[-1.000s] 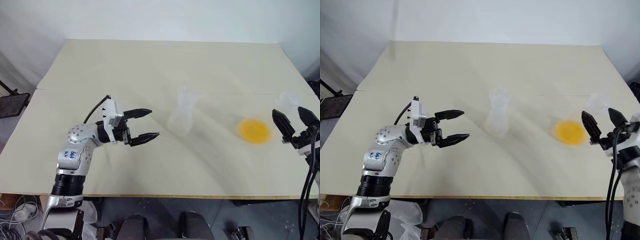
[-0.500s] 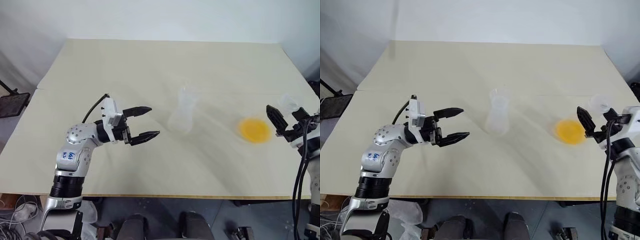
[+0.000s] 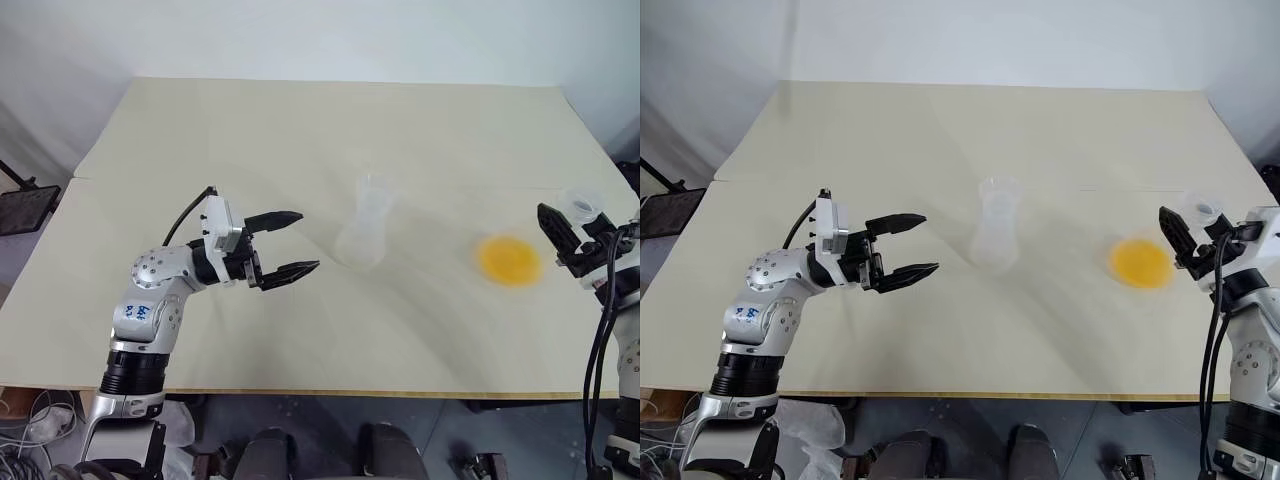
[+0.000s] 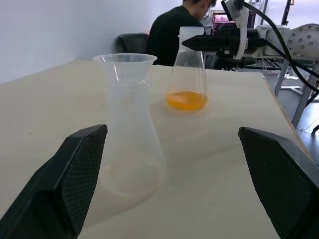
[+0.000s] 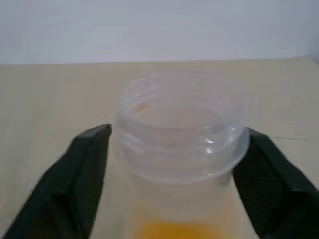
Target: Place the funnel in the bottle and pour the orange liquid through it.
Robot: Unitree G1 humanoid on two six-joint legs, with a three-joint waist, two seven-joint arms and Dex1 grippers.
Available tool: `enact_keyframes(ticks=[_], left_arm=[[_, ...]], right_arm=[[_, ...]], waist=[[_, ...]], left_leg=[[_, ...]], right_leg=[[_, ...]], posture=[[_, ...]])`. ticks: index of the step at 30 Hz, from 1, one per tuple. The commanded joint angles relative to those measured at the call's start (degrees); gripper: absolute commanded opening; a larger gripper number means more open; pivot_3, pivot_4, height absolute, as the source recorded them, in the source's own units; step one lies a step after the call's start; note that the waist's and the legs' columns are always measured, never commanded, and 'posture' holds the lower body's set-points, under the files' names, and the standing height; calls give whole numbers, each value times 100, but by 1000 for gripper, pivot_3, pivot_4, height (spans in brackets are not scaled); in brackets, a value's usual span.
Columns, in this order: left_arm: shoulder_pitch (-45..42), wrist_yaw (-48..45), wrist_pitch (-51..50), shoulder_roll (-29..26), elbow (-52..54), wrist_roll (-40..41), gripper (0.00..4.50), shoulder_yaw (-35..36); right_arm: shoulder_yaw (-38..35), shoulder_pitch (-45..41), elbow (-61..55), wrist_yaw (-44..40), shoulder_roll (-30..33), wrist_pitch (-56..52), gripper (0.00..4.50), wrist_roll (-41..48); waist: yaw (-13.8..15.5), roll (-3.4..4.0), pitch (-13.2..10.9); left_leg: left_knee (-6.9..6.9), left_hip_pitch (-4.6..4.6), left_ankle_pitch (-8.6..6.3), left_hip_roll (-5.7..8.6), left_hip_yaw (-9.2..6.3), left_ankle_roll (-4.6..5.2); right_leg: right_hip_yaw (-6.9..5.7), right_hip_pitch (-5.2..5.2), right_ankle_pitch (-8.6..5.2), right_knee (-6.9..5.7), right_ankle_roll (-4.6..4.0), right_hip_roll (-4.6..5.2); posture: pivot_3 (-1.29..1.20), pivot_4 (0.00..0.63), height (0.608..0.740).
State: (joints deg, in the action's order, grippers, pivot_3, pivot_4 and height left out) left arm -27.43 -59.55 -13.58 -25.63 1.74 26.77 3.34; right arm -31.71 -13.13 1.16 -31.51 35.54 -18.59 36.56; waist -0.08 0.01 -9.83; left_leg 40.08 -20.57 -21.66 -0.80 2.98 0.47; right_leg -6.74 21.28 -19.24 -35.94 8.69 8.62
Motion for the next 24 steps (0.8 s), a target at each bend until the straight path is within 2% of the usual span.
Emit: enact_keyframes(ticks=[1, 9, 14, 20, 24], left_arm=[[-60, -10, 149, -14, 73, 33, 4500, -2], [-80, -5, 214, -26, 36, 34, 4500, 6], [-78, 4, 242, -41, 35, 39, 4500, 23], [-143, 20, 292, -27, -54, 16, 4500, 22], [-162, 47, 355, 29, -109, -9, 4500, -7]], right_arm=[[-84, -98, -48, -87, 35, 116, 2461, 56], [-54, -173, -223, -205, 35, 87, 2445, 144], [17, -446, -809, 9, -89, -37, 2445, 365], [756, -848, -1465, 687, 397, -973, 2445, -201], [1516, -1242, -1695, 773, 716, -643, 2445, -1214]], waist=[[0, 0, 0], [0, 0, 0], [-2, 4, -2], [-5, 5, -3], [-1, 5, -3]], left_leg=[[0, 0, 0, 0, 1, 0], [0, 0, 0, 0, 0, 0], [0, -3, 0, 0, 1, 0], [0, -7, 0, -2, 0, 0], [2, -17, 0, 0, -2, 0]], right_leg=[[0, 0, 0, 0, 0, 0], [0, 0, 0, 1, 0, 0], [1, 5, 0, 0, 0, 0], [0, 8, 0, -1, 0, 0], [-2, 16, 0, 1, 0, 1]], posture=[[0, 150, 740], [0, 150, 740], [0, 150, 740], [0, 150, 740], [0, 150, 740]])
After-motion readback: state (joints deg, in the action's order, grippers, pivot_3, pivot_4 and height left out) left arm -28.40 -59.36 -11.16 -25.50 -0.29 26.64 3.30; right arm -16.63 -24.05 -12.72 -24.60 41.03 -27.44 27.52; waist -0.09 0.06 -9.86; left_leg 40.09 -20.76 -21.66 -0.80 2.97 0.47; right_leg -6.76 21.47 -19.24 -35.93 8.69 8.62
